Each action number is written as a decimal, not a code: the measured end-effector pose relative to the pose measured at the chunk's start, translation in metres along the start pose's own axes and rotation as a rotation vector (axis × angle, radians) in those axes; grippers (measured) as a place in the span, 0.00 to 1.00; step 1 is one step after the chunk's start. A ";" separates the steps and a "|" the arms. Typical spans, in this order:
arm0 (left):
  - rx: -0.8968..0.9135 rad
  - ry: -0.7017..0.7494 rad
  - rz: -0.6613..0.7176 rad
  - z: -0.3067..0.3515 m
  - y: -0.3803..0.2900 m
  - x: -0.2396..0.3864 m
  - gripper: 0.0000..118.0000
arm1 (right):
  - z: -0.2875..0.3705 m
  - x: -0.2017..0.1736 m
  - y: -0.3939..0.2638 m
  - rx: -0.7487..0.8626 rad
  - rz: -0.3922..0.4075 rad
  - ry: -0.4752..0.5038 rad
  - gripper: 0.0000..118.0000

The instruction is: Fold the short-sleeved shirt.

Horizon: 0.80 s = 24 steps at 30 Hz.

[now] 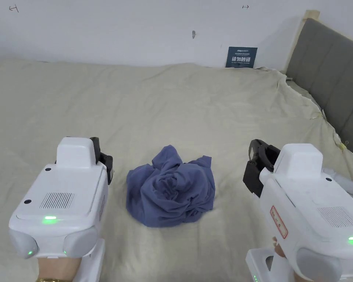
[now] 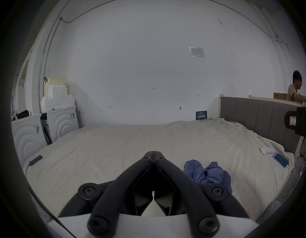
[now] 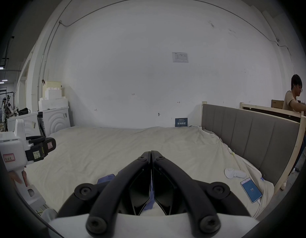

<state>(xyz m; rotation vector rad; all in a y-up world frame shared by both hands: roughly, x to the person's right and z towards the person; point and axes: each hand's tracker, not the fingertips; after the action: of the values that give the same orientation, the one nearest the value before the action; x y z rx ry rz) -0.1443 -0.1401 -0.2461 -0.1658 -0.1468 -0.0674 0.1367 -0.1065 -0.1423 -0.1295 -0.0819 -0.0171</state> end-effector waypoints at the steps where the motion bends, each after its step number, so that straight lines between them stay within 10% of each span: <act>1: 0.000 -0.003 0.006 0.001 -0.002 0.000 0.00 | 0.001 0.000 -0.002 -0.005 0.000 0.000 0.00; 16: -0.275 -0.027 0.026 -0.025 -0.018 0.001 0.00 | -0.006 0.007 -0.019 -0.058 -0.014 -0.001 0.00; 18: -0.336 -0.079 0.100 -0.043 -0.014 -0.002 0.16 | -0.007 0.007 -0.019 -0.060 -0.016 0.003 0.00; 22: -0.550 -0.151 0.136 -0.090 -0.011 -0.001 0.86 | -0.011 0.007 -0.023 -0.069 -0.011 0.008 0.00; 24: -0.626 -0.150 0.098 -0.113 -0.013 0.005 0.93 | -0.013 0.006 -0.024 -0.080 -0.011 0.009 0.00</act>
<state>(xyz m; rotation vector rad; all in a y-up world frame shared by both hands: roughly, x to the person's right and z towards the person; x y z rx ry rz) -0.1241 -0.1722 -0.3538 -0.8030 -0.2647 -0.0013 0.1432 -0.1317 -0.1516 -0.2088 -0.0733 -0.0324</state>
